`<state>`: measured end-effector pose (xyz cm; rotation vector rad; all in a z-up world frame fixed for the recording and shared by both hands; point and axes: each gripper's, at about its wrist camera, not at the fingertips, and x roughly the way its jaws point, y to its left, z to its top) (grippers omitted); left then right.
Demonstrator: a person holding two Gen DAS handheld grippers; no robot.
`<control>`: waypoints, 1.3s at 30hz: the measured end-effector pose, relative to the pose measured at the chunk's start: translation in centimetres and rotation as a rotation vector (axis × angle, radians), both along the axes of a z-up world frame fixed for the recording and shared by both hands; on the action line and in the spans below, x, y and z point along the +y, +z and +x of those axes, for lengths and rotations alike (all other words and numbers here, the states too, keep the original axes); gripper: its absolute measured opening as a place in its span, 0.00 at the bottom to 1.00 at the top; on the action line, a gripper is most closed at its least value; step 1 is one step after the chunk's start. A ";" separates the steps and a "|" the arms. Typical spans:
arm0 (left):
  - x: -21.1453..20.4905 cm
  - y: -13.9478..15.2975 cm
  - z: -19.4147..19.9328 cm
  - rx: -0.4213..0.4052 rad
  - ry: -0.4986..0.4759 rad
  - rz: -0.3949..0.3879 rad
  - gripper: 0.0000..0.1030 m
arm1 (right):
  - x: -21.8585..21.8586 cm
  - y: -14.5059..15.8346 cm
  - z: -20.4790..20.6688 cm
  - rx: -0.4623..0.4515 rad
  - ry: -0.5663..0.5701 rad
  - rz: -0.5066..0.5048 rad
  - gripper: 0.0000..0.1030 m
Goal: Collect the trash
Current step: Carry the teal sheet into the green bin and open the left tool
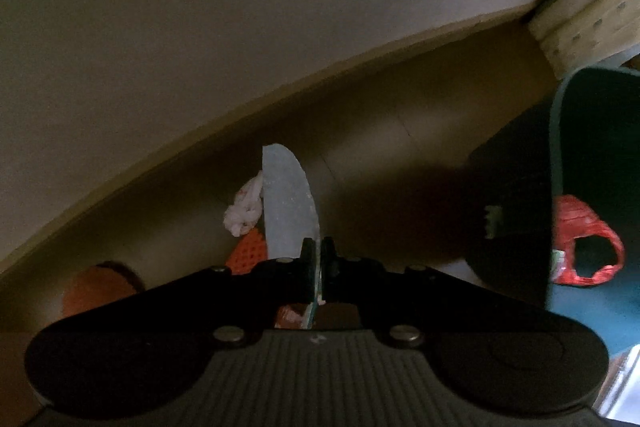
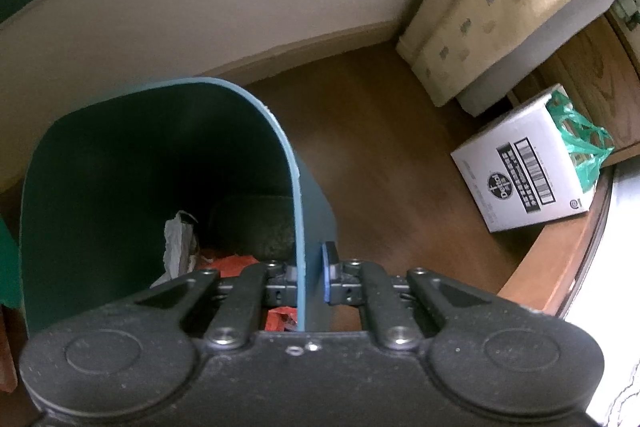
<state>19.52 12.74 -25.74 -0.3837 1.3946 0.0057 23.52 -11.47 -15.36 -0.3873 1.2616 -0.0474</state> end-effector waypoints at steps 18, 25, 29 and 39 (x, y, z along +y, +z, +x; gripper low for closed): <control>-7.3 19.1 -3.0 -0.208 -0.097 -0.194 0.02 | 7.9 2.1 -5.4 0.005 0.140 0.028 0.07; -9.3 13.9 -2.8 -0.148 -0.087 -0.180 0.02 | 9.0 2.5 -6.7 0.038 0.162 0.047 0.07; -10.2 12.8 -2.7 -0.134 -0.085 -0.189 0.02 | 9.2 2.1 -6.7 0.052 0.163 0.056 0.07; -9.5 11.1 -2.2 -0.141 -0.128 -0.183 0.13 | 7.9 0.5 -5.4 0.065 0.147 0.035 0.07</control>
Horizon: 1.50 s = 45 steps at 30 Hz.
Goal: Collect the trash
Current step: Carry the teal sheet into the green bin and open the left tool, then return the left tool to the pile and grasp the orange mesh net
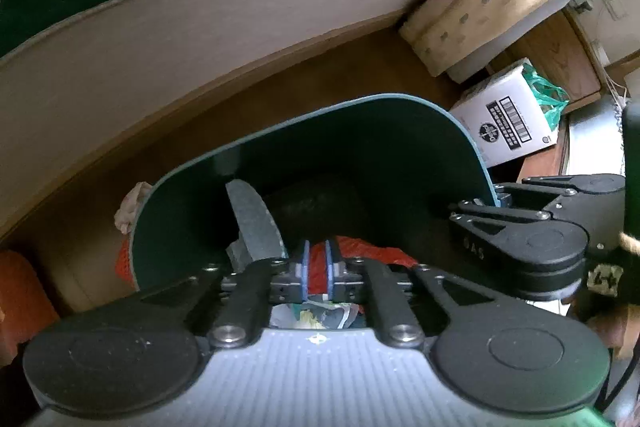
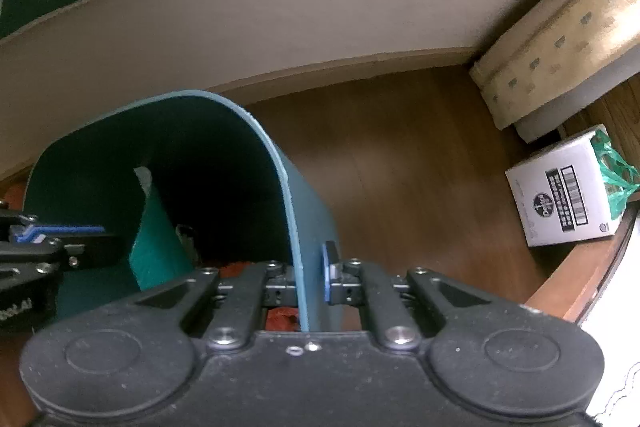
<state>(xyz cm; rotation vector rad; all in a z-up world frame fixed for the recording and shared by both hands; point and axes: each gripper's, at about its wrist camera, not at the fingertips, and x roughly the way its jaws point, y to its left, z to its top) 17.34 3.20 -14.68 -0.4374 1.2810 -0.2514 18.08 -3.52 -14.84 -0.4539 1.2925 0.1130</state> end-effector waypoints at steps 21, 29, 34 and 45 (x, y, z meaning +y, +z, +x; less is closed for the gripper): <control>2.0 0.1 -1.1 -0.038 0.011 0.049 0.56 | -6.0 -0.1 2.8 -0.028 -0.147 -0.044 0.08; 5.1 -6.4 -1.2 0.056 0.046 0.141 0.71 | -9.7 -0.3 4.6 -0.016 -0.197 -0.064 0.07; 6.9 -12.8 -0.8 0.152 0.057 0.174 0.71 | -12.3 -0.8 6.1 -0.018 -0.220 -0.108 0.07; 8.7 -26.2 0.1 0.375 0.076 0.236 0.71 | -16.3 -0.7 8.4 0.013 -0.252 -0.129 0.08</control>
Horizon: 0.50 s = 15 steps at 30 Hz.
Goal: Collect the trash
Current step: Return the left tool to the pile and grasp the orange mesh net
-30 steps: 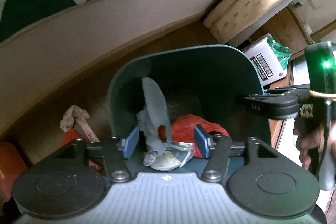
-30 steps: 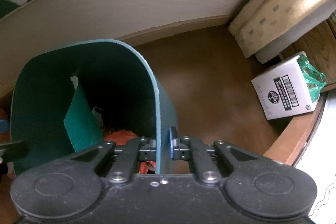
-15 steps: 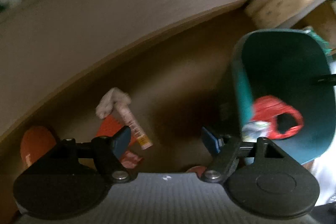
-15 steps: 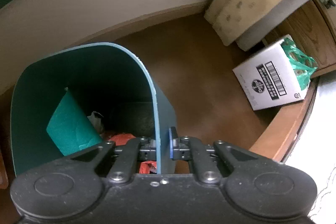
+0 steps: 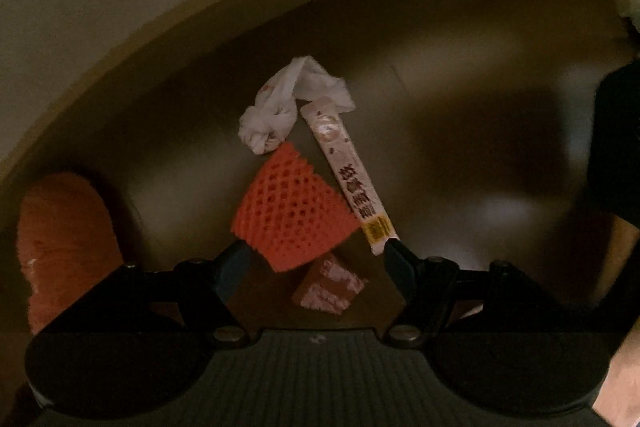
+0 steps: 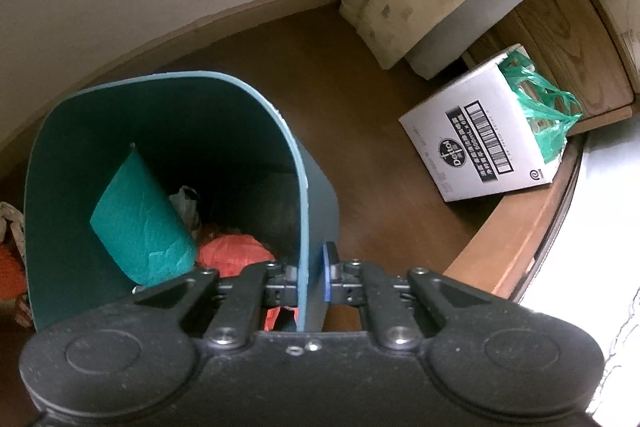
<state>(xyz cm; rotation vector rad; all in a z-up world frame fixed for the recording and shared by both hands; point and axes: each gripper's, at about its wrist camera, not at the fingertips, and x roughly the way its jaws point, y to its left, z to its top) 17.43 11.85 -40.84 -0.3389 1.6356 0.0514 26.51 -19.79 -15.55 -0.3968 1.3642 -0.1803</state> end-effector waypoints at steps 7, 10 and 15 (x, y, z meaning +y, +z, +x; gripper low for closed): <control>0.0 -5.9 0.5 0.080 0.003 0.008 0.71 | -0.9 0.5 0.2 0.017 -0.059 0.035 0.07; 0.3 -7.0 0.5 0.089 0.034 -0.005 0.70 | -1.0 0.4 -0.1 0.038 -0.071 0.036 0.07; 0.6 -7.7 0.2 0.109 0.044 0.003 0.25 | -1.0 0.1 -0.3 0.053 -0.078 0.029 0.08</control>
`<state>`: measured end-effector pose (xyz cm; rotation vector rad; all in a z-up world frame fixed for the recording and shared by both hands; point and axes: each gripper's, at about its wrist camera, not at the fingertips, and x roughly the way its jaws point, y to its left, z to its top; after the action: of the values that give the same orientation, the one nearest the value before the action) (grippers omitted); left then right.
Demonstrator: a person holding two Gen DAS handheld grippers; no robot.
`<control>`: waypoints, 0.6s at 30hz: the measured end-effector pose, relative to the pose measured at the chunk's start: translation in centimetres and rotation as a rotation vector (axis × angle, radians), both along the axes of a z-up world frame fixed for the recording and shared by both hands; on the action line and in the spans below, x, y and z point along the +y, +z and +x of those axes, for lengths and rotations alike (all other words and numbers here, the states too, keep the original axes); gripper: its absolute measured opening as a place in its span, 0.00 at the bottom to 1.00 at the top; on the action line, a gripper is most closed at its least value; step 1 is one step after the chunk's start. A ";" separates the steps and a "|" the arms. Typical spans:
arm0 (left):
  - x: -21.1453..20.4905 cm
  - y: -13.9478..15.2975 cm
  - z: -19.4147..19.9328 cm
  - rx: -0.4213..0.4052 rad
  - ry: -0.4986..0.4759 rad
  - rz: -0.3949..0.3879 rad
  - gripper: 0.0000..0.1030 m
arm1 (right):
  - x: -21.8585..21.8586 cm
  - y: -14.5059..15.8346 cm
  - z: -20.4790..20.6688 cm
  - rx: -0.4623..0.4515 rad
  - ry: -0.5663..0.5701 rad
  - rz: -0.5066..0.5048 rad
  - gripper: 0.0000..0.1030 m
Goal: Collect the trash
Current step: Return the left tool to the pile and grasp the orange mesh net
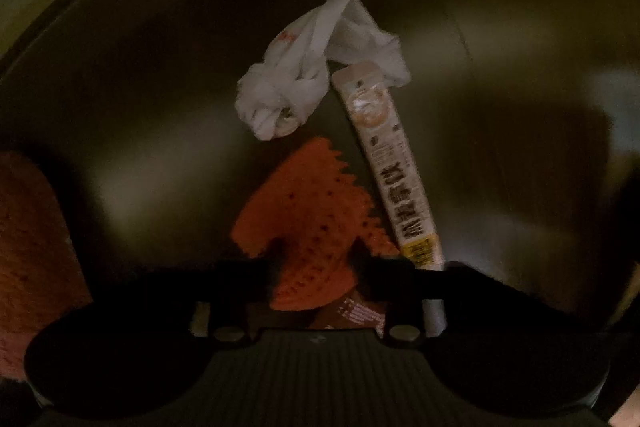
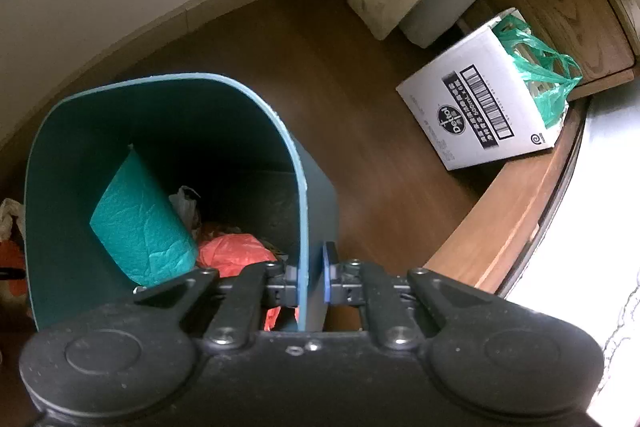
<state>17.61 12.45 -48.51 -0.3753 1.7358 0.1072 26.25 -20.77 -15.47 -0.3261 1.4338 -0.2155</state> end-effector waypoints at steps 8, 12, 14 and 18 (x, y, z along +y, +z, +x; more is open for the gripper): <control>0.4 3.4 -1.0 -0.031 -0.021 0.011 0.11 | 0.5 0.3 -0.9 -0.031 0.003 -0.009 0.08; 0.7 7.4 -1.1 -0.055 -0.017 0.018 0.11 | 1.0 0.3 -1.2 -0.038 0.016 -0.006 0.08; 0.5 10.1 -1.0 -0.080 -0.031 0.027 0.11 | 1.4 0.2 -1.4 -0.047 0.023 0.002 0.08; 0.2 15.9 -0.5 -0.137 -0.051 0.004 0.11 | 2.2 0.4 -1.9 -0.067 0.033 0.022 0.08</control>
<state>17.15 12.63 -32.65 -0.3279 1.6085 0.0475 24.40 -18.58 -15.04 -0.3215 1.3625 -0.1824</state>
